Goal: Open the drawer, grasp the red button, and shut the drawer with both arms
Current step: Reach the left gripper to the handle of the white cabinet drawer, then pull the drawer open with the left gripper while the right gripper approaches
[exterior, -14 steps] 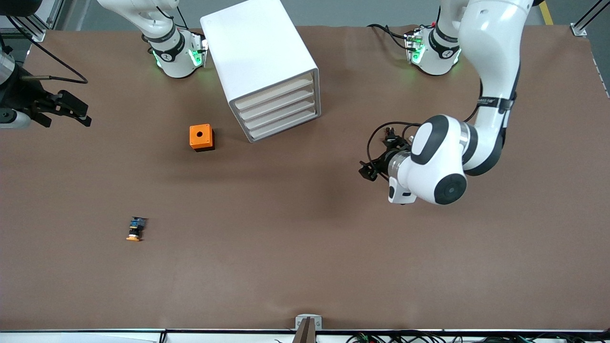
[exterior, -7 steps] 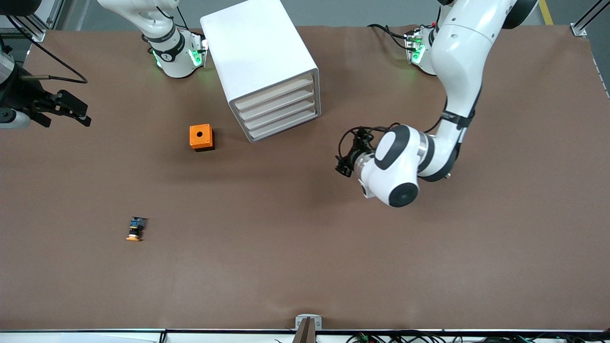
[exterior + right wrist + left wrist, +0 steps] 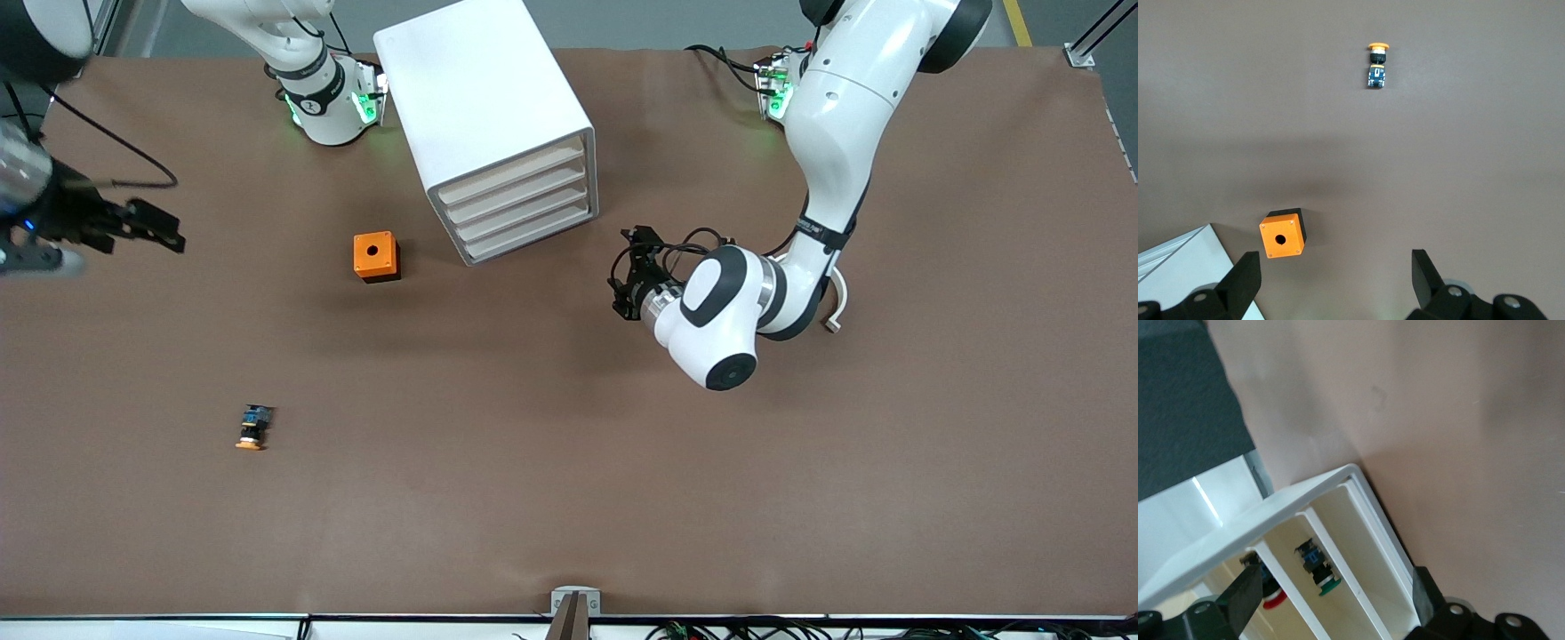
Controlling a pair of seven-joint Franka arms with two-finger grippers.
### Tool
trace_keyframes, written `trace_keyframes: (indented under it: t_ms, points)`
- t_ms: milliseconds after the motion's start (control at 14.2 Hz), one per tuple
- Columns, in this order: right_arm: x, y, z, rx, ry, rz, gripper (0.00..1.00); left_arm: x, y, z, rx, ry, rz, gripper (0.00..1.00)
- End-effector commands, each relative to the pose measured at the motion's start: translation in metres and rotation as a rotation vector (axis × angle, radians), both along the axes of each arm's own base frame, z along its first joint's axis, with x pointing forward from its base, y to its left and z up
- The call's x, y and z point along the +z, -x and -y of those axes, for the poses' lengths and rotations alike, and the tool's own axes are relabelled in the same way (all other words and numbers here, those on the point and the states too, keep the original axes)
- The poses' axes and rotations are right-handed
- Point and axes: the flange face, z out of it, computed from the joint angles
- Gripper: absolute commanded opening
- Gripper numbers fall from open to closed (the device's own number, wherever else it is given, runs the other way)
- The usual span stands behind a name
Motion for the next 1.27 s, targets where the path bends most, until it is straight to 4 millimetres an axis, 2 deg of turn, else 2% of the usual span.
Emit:
trace_keyframes:
  t_ms: [0,71,212,283,495,636,848,1060,1201]
  points:
    - [-0.012,-0.024,0.003,0.022,0.010,-0.023,1.00,-0.009,0.009,0.025,0.042,-0.036,-0.090,0.99]
    - [-0.028,-0.031,0.006,0.017,0.010,-0.052,1.00,-0.014,0.013,0.031,0.066,-0.056,-0.125,0.99]
    - [-0.045,-0.037,0.027,-0.017,0.003,-0.075,1.00,-0.017,0.019,0.037,0.098,-0.069,-0.185,0.99]
    - [-0.049,-0.039,0.029,-0.020,0.006,-0.082,1.00,-0.019,0.026,0.043,0.099,-0.078,-0.225,0.97]
    - [-0.050,-0.039,0.013,-0.090,0.028,-0.089,1.00,-0.024,0.035,0.046,0.102,-0.087,-0.317,0.82]
    - [-0.050,-0.037,-0.012,-0.191,0.038,-0.102,1.00,-0.020,0.041,0.050,0.099,-0.046,-0.393,0.70]
    - [-0.048,-0.032,-0.070,-0.371,0.078,-0.102,1.00,-0.026,0.044,0.053,0.125,-0.044,-0.459,0.59]
    - [-0.045,-0.021,-0.151,-0.512,0.075,-0.084,1.00,-0.034,0.051,0.059,0.127,-0.061,-0.485,0.54]
    - [-0.046,-0.018,-0.185,-0.612,0.047,-0.080,1.00,-0.041,0.057,0.063,0.119,-0.072,-0.493,0.53]
